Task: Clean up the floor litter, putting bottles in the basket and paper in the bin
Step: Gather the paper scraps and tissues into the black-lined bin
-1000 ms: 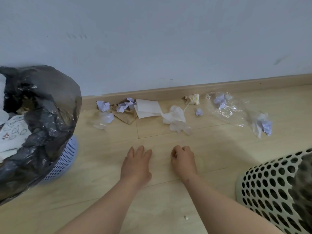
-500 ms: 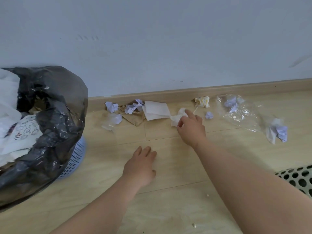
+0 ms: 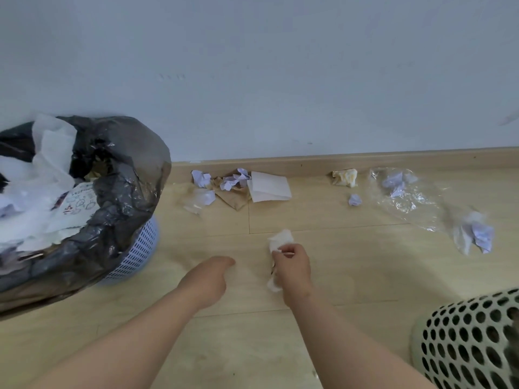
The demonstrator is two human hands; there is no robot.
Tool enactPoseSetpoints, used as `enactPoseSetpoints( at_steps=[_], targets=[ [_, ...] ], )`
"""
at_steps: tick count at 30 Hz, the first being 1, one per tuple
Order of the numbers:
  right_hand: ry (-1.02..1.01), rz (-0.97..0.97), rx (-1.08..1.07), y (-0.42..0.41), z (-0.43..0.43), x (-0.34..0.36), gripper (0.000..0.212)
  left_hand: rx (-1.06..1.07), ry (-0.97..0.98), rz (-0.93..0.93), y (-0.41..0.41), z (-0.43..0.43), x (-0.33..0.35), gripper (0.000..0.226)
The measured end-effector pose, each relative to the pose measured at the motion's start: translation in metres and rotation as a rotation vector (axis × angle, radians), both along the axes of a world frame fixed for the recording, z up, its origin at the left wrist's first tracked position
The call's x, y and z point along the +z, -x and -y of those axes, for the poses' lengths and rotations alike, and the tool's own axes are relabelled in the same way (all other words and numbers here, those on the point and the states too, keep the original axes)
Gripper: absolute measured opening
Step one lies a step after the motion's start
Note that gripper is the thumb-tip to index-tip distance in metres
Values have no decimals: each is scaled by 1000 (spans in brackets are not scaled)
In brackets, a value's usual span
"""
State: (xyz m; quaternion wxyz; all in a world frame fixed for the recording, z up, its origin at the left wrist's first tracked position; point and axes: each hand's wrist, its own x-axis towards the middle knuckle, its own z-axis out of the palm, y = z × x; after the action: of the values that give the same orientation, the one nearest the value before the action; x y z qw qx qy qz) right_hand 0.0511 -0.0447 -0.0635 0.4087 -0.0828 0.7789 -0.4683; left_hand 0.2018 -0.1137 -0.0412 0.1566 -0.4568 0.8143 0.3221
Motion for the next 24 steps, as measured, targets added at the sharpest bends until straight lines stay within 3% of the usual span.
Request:
enactPoseSetpoints(
  at_steps=[5,8,11,13,15,20,24],
  targets=[
    [-47,-121,138,2,-13,6,29,198,155,-62,-15,27,16,52],
    [-96,-162,365,1,-28,11,41,359,218,-109,-7,57,23,54],
    [-224,-292,602,3,-46,8,56,239,205,132,5,82,25,64],
    [-317,-361,651,6,-55,2,64,167,188,245,14,92,23,71],
    [-363,-364,663,7,-56,-2,66,158,183,249,20,102,17,75],
    [-427,-502,921,6,-50,-10,63,174,37,238,22,112,-7,76],
    [-342,-415,950,1,-34,-10,60,89,187,213,12,89,-21,57]
  ],
)
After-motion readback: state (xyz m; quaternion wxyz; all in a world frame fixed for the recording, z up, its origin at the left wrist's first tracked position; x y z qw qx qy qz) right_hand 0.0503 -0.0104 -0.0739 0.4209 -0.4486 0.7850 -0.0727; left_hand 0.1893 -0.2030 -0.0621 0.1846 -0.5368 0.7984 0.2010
